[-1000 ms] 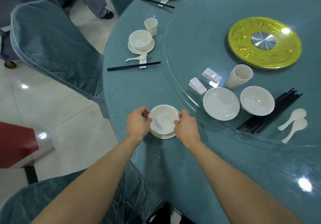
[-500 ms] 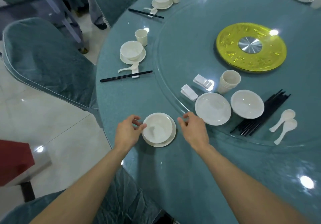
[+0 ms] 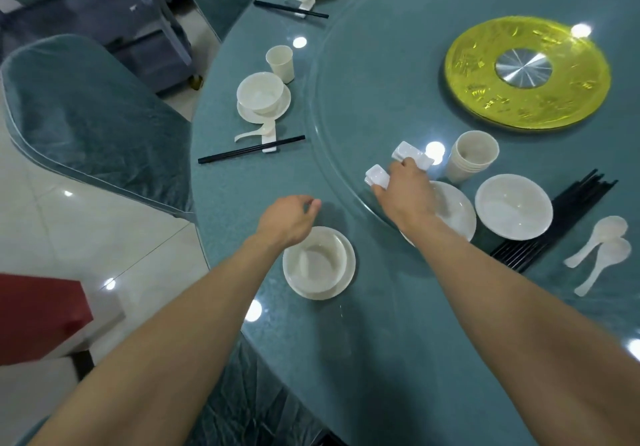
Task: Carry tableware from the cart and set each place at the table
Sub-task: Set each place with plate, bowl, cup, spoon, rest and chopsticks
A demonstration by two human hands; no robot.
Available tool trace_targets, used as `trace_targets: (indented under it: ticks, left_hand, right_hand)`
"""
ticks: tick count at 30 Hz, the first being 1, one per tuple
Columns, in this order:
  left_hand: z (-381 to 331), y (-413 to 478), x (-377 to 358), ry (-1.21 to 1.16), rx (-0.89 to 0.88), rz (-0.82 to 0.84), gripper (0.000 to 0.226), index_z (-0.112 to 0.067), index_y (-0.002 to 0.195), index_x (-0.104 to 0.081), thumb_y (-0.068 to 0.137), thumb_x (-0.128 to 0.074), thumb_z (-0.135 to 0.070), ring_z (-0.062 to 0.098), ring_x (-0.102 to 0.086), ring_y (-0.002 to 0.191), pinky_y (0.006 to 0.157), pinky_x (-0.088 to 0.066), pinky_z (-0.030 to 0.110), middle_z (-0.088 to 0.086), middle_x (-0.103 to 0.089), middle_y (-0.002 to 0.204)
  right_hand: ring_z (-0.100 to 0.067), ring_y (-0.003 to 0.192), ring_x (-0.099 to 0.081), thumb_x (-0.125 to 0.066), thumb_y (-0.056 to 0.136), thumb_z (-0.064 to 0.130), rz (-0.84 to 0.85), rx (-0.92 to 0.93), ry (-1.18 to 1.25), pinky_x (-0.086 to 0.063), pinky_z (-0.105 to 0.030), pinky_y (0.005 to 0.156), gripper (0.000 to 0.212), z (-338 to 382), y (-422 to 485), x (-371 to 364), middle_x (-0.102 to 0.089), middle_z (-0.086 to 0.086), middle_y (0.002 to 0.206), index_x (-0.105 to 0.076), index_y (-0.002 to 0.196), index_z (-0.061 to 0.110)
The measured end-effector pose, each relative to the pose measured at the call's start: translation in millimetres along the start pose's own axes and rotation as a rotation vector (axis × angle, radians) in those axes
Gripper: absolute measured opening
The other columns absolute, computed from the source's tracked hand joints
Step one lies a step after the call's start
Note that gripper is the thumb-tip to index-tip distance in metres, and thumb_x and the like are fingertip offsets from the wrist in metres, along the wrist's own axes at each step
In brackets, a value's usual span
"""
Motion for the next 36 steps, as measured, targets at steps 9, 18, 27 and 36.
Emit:
trace_targets:
  ticks: [9, 18, 27, 36]
  left_hand:
    - [-6, 25, -30, 0.168, -0.05, 0.194, 0.037, -0.011, 0.086, -0.061, 0.108, -0.039, -0.032, 0.036, -0.061, 0.098, 0.078, -0.042, 0.038, 0.005, -0.065, 0.101]
    - [-10, 31, -23, 0.224, -0.047, 0.138, 0.036, -0.015, 0.08, -0.062, 0.101, -0.044, -0.039, 0.033, -0.055, 0.086, 0.074, -0.041, 0.036, 0.007, -0.061, 0.081]
    - [-18, 20, -17, 0.235, -0.068, 0.155, 0.054, -0.005, 0.071, -0.065, 0.089, -0.042, -0.051, 0.031, -0.065, 0.082, 0.078, -0.059, 0.041, 0.006, -0.076, 0.091]
    - [-23, 13, -12, 0.271, -0.048, 0.146, 0.058, -0.005, 0.07, -0.065, 0.081, -0.039, -0.056, 0.032, -0.067, 0.083, 0.079, -0.06, 0.041, 0.003, -0.057, 0.091]
  right_hand:
    - [-0.039, 0.096, -0.063, -0.064, 0.093, 0.034, 0.017, -0.024, 0.055, -0.049, -0.04, 0.073, 0.033, -2, 2, -3, -0.058, -0.013, 0.124, -0.067, 0.111, 0.007]
    - [-0.037, 0.08, -0.063, -0.067, 0.092, 0.035, -0.044, 0.043, 0.199, -0.053, -0.047, 0.072, 0.032, 8, -91, 1, -0.058, -0.006, 0.117, -0.068, 0.114, 0.012]
    - [-0.035, 0.071, -0.061, -0.061, 0.094, 0.037, 0.115, -0.049, 0.117, -0.045, -0.039, 0.061, 0.023, -25, -194, -60, -0.054, 0.0, 0.11, -0.067, 0.107, 0.019]
    - [-0.032, 0.071, -0.063, -0.062, 0.096, 0.04, 0.135, -0.037, 0.09, -0.052, -0.04, 0.064, 0.025, -30, -205, -73, -0.053, 0.002, 0.114, -0.064, 0.112, 0.021]
Point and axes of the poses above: each hand's wrist, its own y-axis towards the middle knuckle, its own x-axis out of the back of the hand, z = x × y, the point moved 7 cm from there along y, towards the middle knuckle
